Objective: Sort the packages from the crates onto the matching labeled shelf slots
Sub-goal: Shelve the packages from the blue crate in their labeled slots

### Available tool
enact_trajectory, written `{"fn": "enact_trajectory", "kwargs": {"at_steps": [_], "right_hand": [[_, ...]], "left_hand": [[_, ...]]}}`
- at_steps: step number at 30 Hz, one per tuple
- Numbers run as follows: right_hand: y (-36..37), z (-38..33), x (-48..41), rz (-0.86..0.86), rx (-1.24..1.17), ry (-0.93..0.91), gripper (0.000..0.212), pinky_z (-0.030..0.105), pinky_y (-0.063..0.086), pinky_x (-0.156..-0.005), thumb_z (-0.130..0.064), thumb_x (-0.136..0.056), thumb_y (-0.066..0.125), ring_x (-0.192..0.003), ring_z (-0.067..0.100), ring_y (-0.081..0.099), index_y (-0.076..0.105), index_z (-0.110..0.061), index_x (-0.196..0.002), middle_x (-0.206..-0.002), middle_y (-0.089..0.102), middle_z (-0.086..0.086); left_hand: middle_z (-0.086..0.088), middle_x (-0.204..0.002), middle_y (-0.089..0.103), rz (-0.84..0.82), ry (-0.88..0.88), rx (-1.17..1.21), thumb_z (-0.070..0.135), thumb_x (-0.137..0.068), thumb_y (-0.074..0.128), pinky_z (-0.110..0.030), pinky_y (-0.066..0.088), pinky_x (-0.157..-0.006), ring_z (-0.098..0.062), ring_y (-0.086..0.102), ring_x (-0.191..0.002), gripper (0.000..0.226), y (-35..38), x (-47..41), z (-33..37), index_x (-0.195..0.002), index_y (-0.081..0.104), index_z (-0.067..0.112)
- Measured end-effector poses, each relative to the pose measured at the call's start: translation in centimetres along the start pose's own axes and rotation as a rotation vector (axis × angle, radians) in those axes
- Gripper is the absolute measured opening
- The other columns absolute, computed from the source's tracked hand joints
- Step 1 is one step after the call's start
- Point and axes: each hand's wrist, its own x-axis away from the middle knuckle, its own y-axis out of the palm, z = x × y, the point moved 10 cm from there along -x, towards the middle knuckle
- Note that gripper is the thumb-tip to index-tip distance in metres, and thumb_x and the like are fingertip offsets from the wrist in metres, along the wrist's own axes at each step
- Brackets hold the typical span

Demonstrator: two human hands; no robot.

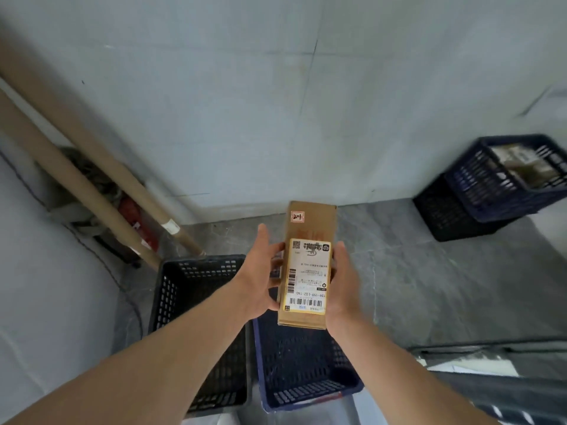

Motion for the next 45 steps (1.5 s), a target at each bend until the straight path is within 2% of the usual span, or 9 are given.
{"fn": "enact_trajectory", "kwargs": {"at_steps": [2, 6, 11, 14, 17, 22, 26, 36, 45], "right_hand": [[0.2, -2.7, 1.8, -0.024, 0.022, -0.081, 0.048, 0.043, 0.058, -0.074, -0.054, -0.097, 0.047, -0.089, 0.034, 0.072, 0.065, -0.01, -0.091, -0.096, 0.073, 0.016], [-0.1, -6.7, 5.4, -0.023, 0.009, -0.201, 0.059, 0.061, 0.057, -0.094, -0.072, -0.075, 0.046, -0.098, 0.04, 0.073, 0.07, -0.018, -0.086, -0.096, 0.076, 0.012], [-1.9, -10.6, 11.5, -0.05, -0.075, -0.253, 0.049, 0.04, 0.055, -0.069, -0.053, -0.104, 0.043, -0.079, 0.029, 0.074, 0.069, -0.023, -0.076, -0.076, 0.074, 0.002], [-3.3, -12.4, 14.4, -0.019, -0.087, -0.296, 0.053, 0.047, 0.06, -0.075, -0.054, -0.106, 0.042, -0.085, 0.036, 0.076, 0.071, -0.026, -0.072, -0.081, 0.076, 0.005], [-3.7, -14.2, 17.5, -0.023, -0.072, -0.336, 0.054, 0.059, 0.061, -0.087, -0.058, -0.105, 0.041, -0.088, 0.037, 0.077, 0.074, -0.023, -0.08, -0.09, 0.077, 0.01], [-4.3, -16.5, 21.9, -0.03, -0.09, -0.384, 0.072, 0.066, 0.057, -0.09, -0.08, -0.078, 0.042, -0.092, 0.035, 0.077, 0.075, -0.018, -0.095, -0.099, 0.078, 0.01], [-5.9, -17.9, 25.1, 0.062, -0.107, -0.407, 0.062, 0.064, 0.058, -0.089, -0.068, -0.093, 0.045, -0.088, 0.034, 0.077, 0.076, -0.014, -0.088, -0.094, 0.078, 0.011], [-7.8, -19.3, 32.7, 0.208, -0.157, -0.478, 0.047, 0.06, 0.06, -0.091, -0.051, -0.105, 0.045, -0.087, 0.033, 0.078, 0.077, -0.021, -0.086, -0.092, 0.078, 0.009], [-11.3, -19.5, 39.5, 0.369, -0.182, -0.546, 0.056, 0.057, 0.06, -0.092, -0.068, -0.095, 0.044, -0.091, 0.03, 0.078, 0.077, -0.024, -0.103, -0.099, 0.079, 0.003]], "left_hand": [[-0.003, -0.135, 0.06, -0.012, 0.027, -0.006, 0.085, -0.088, 0.018, -0.069, 0.036, -0.099, -0.032, 0.054, -0.124, 0.081, 1.0, 2.5, 1.4, -0.139, 0.054, 0.034], [-0.007, -0.139, 0.057, -0.033, 0.101, -0.037, 0.084, -0.089, 0.018, -0.063, 0.04, -0.087, -0.033, 0.052, -0.124, 0.081, 3.2, 7.8, 3.6, -0.141, 0.052, 0.032], [-0.008, -0.144, 0.053, -0.058, 0.158, -0.059, 0.083, -0.09, 0.018, -0.065, 0.039, -0.093, -0.038, 0.046, -0.134, 0.083, 6.2, 14.2, 4.5, -0.147, 0.045, 0.029], [-0.007, -0.144, 0.054, -0.071, 0.19, -0.057, 0.083, -0.09, 0.019, -0.072, 0.036, -0.104, -0.039, 0.048, -0.132, 0.081, 7.7, 17.8, 4.8, -0.145, 0.047, 0.031], [-0.007, -0.144, 0.054, -0.067, 0.239, -0.063, 0.083, -0.09, 0.02, -0.075, 0.034, -0.104, -0.039, 0.049, -0.132, 0.078, 8.6, 21.1, 5.3, -0.142, 0.049, 0.032], [-0.005, -0.144, 0.054, -0.118, 0.267, -0.056, 0.085, -0.087, 0.024, -0.078, 0.031, -0.103, -0.039, 0.05, -0.131, 0.078, 10.0, 24.7, 5.6, -0.138, 0.052, 0.033], [-0.003, -0.147, 0.051, -0.182, 0.279, -0.108, 0.085, -0.088, 0.022, -0.078, 0.029, -0.104, -0.038, 0.046, -0.136, 0.079, 11.7, 27.5, 5.7, -0.14, 0.052, 0.034], [-0.005, -0.149, 0.048, -0.301, 0.291, -0.234, 0.08, -0.092, 0.02, -0.077, 0.029, -0.105, -0.04, 0.045, -0.135, 0.077, 13.9, 33.9, 5.6, -0.145, 0.047, 0.032], [-0.005, -0.149, 0.05, -0.418, 0.309, -0.35, 0.081, -0.092, 0.019, -0.076, 0.028, -0.107, -0.04, 0.045, -0.136, 0.075, 17.2, 38.9, 3.9, -0.143, 0.048, 0.033]]}}
